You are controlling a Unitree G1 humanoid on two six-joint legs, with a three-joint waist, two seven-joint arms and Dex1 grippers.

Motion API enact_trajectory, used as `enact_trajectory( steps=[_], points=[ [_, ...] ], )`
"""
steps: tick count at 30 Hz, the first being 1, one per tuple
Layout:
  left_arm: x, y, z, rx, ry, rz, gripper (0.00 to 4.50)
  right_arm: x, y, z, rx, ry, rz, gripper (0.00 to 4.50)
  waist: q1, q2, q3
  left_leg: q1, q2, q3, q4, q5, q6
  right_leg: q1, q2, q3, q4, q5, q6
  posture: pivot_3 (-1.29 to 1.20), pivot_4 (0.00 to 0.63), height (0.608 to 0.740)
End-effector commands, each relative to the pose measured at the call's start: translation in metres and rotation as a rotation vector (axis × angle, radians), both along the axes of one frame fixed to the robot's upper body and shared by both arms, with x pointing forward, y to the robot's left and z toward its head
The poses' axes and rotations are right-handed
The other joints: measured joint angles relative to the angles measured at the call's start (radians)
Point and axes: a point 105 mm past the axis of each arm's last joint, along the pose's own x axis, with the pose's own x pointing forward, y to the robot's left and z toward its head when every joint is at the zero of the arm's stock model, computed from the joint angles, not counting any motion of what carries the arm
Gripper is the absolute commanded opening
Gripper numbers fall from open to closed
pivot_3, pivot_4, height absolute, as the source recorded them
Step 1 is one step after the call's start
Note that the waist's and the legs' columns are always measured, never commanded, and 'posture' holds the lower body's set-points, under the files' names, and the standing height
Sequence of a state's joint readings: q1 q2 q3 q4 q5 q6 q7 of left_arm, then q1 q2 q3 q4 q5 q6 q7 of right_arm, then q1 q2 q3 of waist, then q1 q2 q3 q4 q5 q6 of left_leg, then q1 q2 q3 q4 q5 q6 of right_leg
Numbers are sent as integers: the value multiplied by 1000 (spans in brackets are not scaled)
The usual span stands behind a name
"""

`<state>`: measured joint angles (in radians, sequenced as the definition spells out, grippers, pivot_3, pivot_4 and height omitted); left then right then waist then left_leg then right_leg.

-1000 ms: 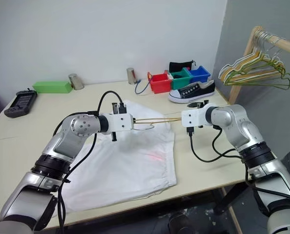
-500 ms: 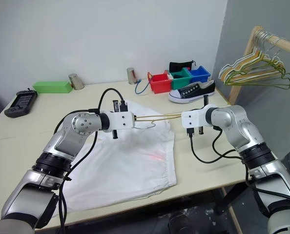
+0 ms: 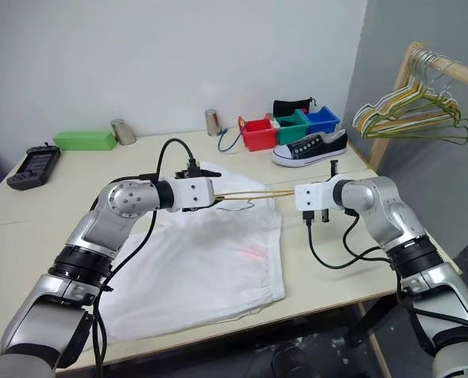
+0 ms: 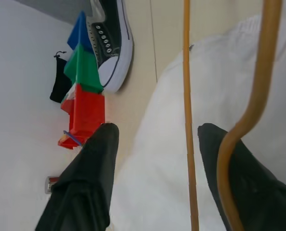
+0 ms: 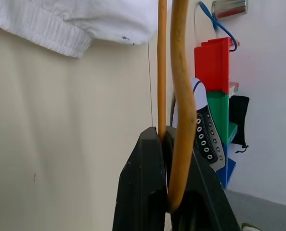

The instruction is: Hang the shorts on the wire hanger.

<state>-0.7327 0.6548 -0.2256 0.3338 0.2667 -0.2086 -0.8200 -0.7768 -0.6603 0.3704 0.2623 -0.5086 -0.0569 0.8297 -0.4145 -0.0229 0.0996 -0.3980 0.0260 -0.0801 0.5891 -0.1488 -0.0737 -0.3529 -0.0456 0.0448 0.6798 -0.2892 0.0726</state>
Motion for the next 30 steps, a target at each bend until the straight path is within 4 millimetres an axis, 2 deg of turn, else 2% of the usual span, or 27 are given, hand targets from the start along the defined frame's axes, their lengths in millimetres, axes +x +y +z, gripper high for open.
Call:
enact_trajectory(
  steps=[1, 5, 9, 11, 13, 15, 19, 25, 30],
  points=[
    [-9, 5, 37, -109, -87, -35, 3642, 1, -26, 10, 78, 15, -87, 0, 0, 0, 0, 0, 0, 0, 0, 0, 0, 0, 0, 0, 0, 0, 0, -303, 9, 740],
    [-17, 12, 41, -163, -122, -38, 4444, 0, -65, 9, 101, 46, -195, 0, 2, 0, 0, 0, 0, 0, 0, 0, 0, 0, 0, 0, 0, 0, 0, -304, 11, 740],
    [-23, 27, 41, -268, -109, 30, 4486, -12, -107, -3, 103, 145, -303, 0, 2, 0, 0, 0, 0, 0, 0, 0, 0, 0, 0, 0, 0, 0, 0, -316, 19, 740],
    [-27, 39, 30, -327, -45, 94, 4486, -29, -124, -19, 119, 288, -350, 0, 1, 0, 0, 0, 0, 1, 0, 0, 0, 0, 0, 0, 0, 0, 0, -330, 25, 740],
    [-34, 49, 16, -397, 48, 146, 4486, -52, -132, -37, 200, 501, -398, 0, -3, 0, 0, 1, 0, 1, 0, 0, 0, 2, 0, 0, -1, 0, -1, -338, 29, 740],
    [-45, 52, 2, -435, 141, 171, 4486, -80, -131, -49, 296, 744, -424, 0, -7, 0, 0, 2, 1, 1, -1, 0, 0, 2, 0, 0, -1, -1, -2, -340, 31, 740],
    [-77, 41, -27, -497, 338, 160, 4486, -135, -114, -47, 558, 1268, -466, 0, -17, 0, 1, 2, 1, 1, 0, 0, 0, 2, 0, 1, 0, -2, -4, -321, 38, 740],
    [-102, 27, -42, -544, 432, 185, 4486, -170, -107, -46, 797, 1667, -648, 0, -8, -3, 2, 2, 2, 1, 0, -4, -7, 2, -1, -1, -1, -6, -11, -279, 50, 740],
    [-112, 31, -44, -578, 454, 233, 4486, -196, -105, -60, 803, 1808, -718, 0, 7, -4, 3, 1, 2, 1, 0, -5, -7, 0, -1, -1, -2, -7, -12, -256, 57, 740]
  ],
)
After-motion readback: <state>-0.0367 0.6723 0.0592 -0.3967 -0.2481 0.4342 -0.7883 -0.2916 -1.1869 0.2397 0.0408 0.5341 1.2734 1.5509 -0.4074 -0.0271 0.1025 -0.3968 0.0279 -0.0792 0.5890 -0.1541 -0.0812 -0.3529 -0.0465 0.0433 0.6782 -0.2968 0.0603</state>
